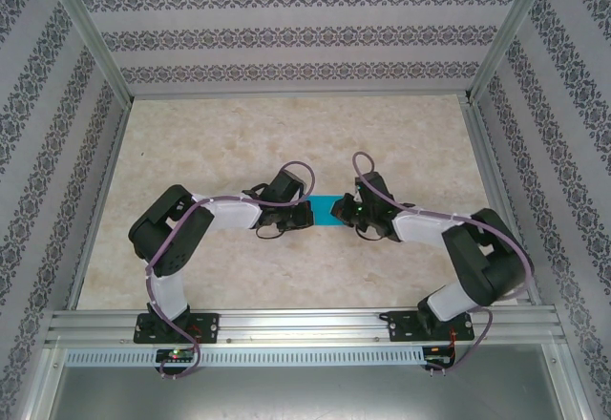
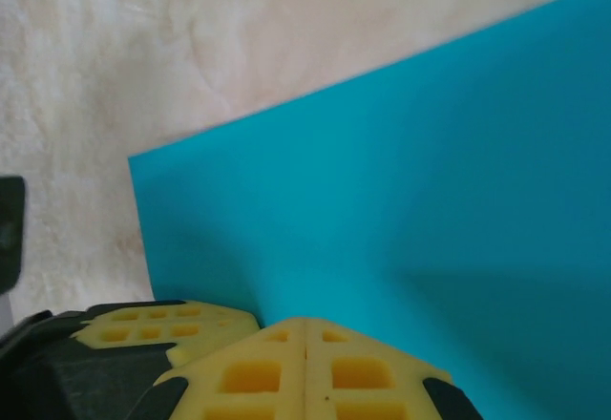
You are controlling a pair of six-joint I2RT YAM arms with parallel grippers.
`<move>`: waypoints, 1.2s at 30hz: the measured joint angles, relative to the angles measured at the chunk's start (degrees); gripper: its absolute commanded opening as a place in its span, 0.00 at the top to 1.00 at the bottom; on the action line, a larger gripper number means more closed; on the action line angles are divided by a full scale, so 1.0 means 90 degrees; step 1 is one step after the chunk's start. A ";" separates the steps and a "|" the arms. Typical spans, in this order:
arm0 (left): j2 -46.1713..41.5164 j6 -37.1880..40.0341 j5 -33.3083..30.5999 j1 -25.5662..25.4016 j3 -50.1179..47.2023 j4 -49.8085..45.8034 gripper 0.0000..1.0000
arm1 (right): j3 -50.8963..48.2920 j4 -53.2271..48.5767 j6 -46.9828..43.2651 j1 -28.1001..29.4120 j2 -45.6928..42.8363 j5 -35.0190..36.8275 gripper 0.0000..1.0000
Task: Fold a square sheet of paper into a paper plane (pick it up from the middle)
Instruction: First fold in half a square sheet of paper at the center of the table.
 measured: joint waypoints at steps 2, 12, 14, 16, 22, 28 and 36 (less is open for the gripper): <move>0.0002 0.0000 0.0002 0.0000 -0.0002 0.0002 1.00 | 0.0000 0.0165 0.0124 0.0053 0.0226 -0.0010 1.00; 0.0002 -0.0121 0.0051 0.0005 -0.0002 0.0029 1.00 | -0.0260 0.0461 0.0449 0.0039 0.0410 0.0036 1.00; 0.0002 -0.0197 0.0134 0.0005 -0.0017 0.0107 1.00 | -0.0272 0.0486 0.0474 0.0039 0.0413 0.0039 1.00; 0.0002 -0.0325 0.0245 0.0005 -0.0056 0.0272 1.00 | -0.0279 0.0503 0.0500 0.0039 0.0413 0.0039 1.00; 0.0005 -0.0670 0.0333 -0.0010 -0.0078 0.0670 1.00 | -0.0284 0.0525 0.0546 0.0039 0.0425 0.0039 1.00; 0.0151 -0.0869 0.0189 -0.0056 -0.0080 0.0721 1.00 | -0.0284 0.0675 0.0578 0.0039 0.0508 0.0029 1.00; 0.0194 -0.1095 -0.0083 -0.0097 -0.0134 0.0867 1.00 | -0.0284 0.0784 0.0687 0.0039 0.0568 0.0032 1.00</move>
